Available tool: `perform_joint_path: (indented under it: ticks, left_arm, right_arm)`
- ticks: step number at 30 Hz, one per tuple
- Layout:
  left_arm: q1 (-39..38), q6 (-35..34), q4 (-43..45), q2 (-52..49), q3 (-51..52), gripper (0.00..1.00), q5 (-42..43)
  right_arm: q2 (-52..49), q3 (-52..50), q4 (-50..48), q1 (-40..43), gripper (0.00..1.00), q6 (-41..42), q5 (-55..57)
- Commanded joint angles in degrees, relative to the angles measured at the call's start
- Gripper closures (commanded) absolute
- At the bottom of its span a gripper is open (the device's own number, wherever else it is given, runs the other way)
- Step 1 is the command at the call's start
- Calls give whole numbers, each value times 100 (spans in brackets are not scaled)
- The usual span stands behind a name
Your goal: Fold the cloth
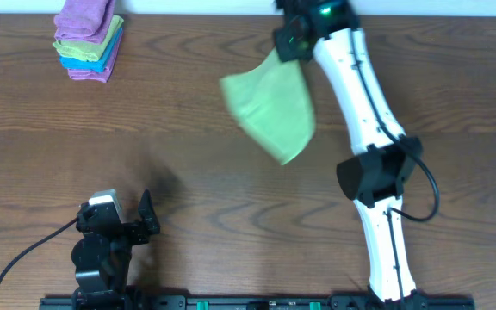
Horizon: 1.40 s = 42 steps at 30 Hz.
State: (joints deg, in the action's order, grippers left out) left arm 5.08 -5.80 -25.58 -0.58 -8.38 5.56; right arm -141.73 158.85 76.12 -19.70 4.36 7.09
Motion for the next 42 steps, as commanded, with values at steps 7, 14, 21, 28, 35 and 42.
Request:
perform_joint_path:
  ticks: [7, 14, 21, 28, 35, 42]
  left_arm:
    - [-24, -20, -42, 33, 98, 5, -66]
    - [-24, -20, -42, 33, 98, 5, -66]
    - [-24, -20, -42, 33, 96, 5, -66]
    - [-24, -20, -42, 33, 98, 5, -66]
    - [-24, -20, -42, 33, 98, 5, -66]
    - [-24, -20, -42, 33, 98, 5, -66]
  right_arm:
    - [188, 750, 914, -1611, 13, -1331, -2568]
    - [188, -26, 892, -1932, 1, -1340, -1235]
    - [188, -1528, 603, -1202, 11, -1202, -1034]
    - [188, -2546, -17, -673, 22, -804, -1062]
    - [153, -2743, -1388, -730, 36, -511, -2817]
    - [-216, -2743, -1947, -758, 36, 24, -2892]
